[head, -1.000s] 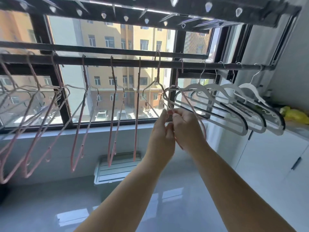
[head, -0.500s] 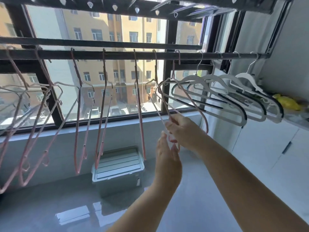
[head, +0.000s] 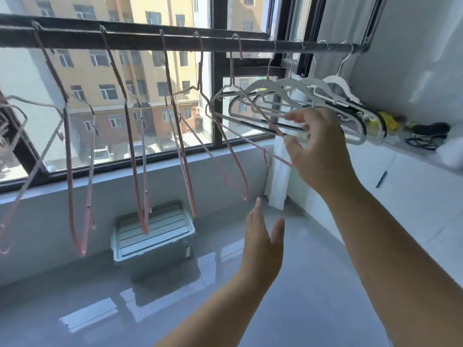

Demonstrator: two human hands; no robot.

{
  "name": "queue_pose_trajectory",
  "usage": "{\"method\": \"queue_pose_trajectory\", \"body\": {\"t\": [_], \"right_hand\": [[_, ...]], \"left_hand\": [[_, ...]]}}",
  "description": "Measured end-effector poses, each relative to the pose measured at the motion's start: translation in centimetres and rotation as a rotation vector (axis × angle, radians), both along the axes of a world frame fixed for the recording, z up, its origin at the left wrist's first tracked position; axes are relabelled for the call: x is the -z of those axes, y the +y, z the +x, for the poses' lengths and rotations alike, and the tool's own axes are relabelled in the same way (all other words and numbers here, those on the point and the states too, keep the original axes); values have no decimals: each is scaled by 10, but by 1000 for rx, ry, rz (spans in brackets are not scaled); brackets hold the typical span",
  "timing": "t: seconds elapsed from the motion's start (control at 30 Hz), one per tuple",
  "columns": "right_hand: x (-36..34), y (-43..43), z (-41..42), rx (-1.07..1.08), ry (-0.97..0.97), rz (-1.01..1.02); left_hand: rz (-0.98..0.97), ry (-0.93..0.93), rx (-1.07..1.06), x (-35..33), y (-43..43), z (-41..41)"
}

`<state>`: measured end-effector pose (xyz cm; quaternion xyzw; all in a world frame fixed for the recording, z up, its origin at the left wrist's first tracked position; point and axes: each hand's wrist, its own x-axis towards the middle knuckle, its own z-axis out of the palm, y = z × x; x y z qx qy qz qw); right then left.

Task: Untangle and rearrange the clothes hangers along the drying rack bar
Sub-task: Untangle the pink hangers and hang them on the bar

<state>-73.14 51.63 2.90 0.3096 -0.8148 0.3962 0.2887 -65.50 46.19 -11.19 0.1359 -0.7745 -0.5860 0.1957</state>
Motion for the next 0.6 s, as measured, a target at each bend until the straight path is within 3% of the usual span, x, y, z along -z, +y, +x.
{"method": "queue_pose_trajectory", "body": {"t": [0.13, 0.2, 0.43, 0.6], "right_hand": [[8, 2, -17, -107, -488, 7], [16, -3, -23, -195, -582, -58], [19, -25, -49, -362, -605, -294], [1, -30, -66, -447, -486, -294]], "left_hand": [[-70, 111, 93, -15, 0, -7], [-97, 162, 120, -20, -1, -12], [-180, 153, 51, -6, -3, -23], [-200, 157, -60, -10, 15, -52]]}}
